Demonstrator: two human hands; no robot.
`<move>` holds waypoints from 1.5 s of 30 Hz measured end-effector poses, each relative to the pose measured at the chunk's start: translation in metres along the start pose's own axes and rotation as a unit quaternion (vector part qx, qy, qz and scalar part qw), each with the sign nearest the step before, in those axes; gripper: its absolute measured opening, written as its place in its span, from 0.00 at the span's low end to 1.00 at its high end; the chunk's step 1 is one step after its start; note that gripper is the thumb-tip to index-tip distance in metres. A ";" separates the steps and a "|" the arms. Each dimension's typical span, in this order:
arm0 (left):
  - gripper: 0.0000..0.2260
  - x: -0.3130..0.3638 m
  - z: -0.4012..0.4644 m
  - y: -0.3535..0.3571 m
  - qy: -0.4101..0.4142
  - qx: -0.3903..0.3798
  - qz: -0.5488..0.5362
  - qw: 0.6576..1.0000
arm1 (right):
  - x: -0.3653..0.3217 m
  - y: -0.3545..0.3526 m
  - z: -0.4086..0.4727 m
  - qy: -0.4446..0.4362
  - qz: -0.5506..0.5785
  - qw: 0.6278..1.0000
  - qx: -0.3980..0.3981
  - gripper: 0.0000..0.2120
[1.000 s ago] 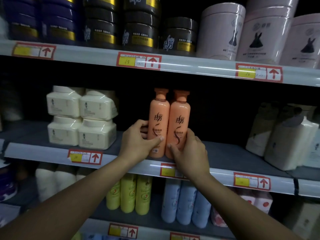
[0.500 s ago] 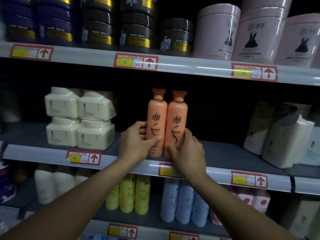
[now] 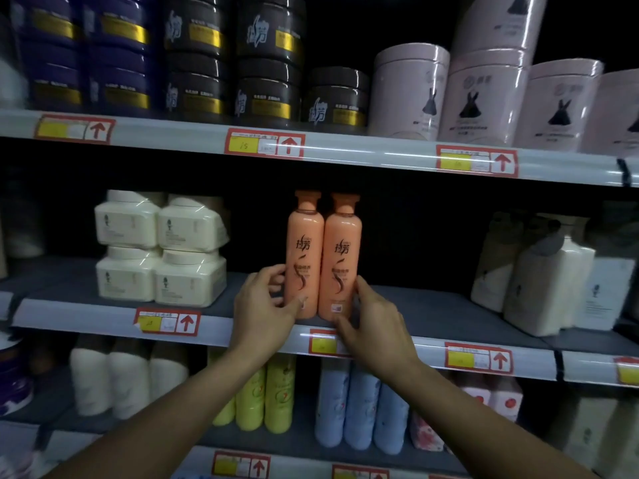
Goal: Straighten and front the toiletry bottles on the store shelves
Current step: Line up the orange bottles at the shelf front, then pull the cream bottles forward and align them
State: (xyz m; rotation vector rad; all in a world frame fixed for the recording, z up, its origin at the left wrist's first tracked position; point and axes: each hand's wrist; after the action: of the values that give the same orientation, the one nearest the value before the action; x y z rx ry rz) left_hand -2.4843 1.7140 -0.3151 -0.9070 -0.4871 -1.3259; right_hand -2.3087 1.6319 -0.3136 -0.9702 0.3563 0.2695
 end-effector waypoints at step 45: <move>0.26 0.091 0.100 0.346 -0.095 -0.323 -0.091 0.937 | 0.228 -0.140 -0.043 0.236 0.005 0.939 0.250 0.34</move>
State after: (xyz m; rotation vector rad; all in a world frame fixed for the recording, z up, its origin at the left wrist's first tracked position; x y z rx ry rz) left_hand -2.1147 1.7327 -0.2851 -1.5747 -0.2814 -1.6102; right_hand -2.0557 1.5348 -0.3248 -0.5181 0.8271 -0.0552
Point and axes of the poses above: each hand's wrist, its own z-axis towards the middle knuckle, its own y-axis out of the palm, x = y × z, and after that the axes turned 7 degrees about -x, right-handed
